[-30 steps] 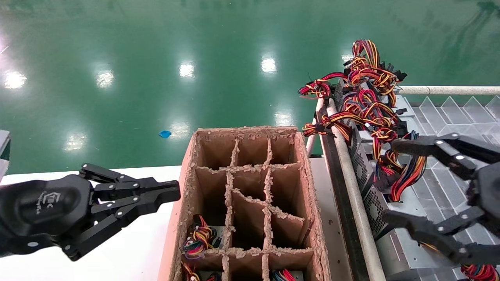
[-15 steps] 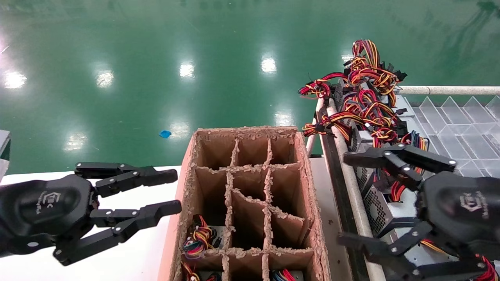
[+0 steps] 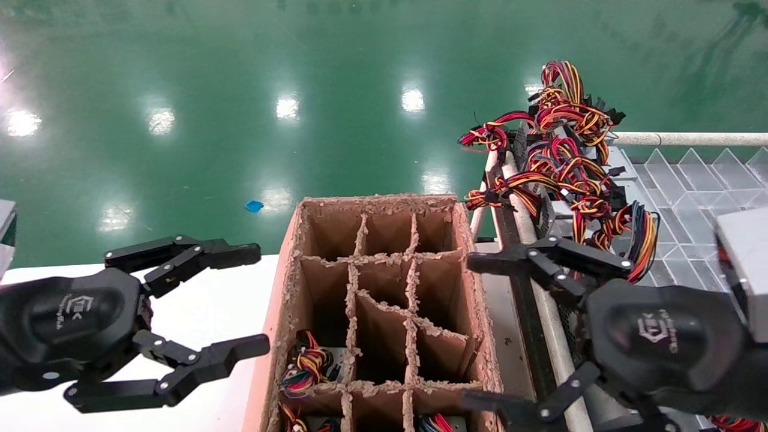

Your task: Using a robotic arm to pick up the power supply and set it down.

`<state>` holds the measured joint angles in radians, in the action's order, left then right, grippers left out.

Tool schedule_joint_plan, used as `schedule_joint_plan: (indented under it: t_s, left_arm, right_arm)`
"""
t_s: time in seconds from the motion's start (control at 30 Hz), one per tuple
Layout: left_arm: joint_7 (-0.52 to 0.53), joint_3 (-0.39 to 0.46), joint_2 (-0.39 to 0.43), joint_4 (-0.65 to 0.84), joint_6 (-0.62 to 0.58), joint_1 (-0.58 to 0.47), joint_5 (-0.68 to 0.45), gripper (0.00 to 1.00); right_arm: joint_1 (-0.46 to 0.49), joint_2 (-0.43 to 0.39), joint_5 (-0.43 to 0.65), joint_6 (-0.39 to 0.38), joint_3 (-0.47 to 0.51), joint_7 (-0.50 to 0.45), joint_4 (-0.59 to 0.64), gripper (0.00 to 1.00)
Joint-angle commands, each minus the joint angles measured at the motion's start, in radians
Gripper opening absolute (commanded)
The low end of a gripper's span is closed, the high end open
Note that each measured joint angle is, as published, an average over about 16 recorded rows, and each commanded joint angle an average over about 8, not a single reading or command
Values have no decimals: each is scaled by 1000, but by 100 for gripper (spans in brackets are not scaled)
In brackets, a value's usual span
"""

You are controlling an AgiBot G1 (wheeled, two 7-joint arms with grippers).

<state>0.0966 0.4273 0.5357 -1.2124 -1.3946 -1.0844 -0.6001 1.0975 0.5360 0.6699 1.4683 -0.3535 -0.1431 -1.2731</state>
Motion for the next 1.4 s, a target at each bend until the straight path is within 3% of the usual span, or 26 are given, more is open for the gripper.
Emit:
schedule_joint_plan:
  t_s: [0.03,0.37,1.4]
  left_arm:
    - [0,0,0,0,0,0,0,100]
    - [0,0,0,0,0,0,0,100]
    - [0,0,0,0,0,0,0,100]
  right_arm:
    - [-8,26,21,9,25,-15,-4,100]
    - [-30,97,78,36,96,-53,-13,100]
    - [-24,75,60,27,74,-44,-11,100]
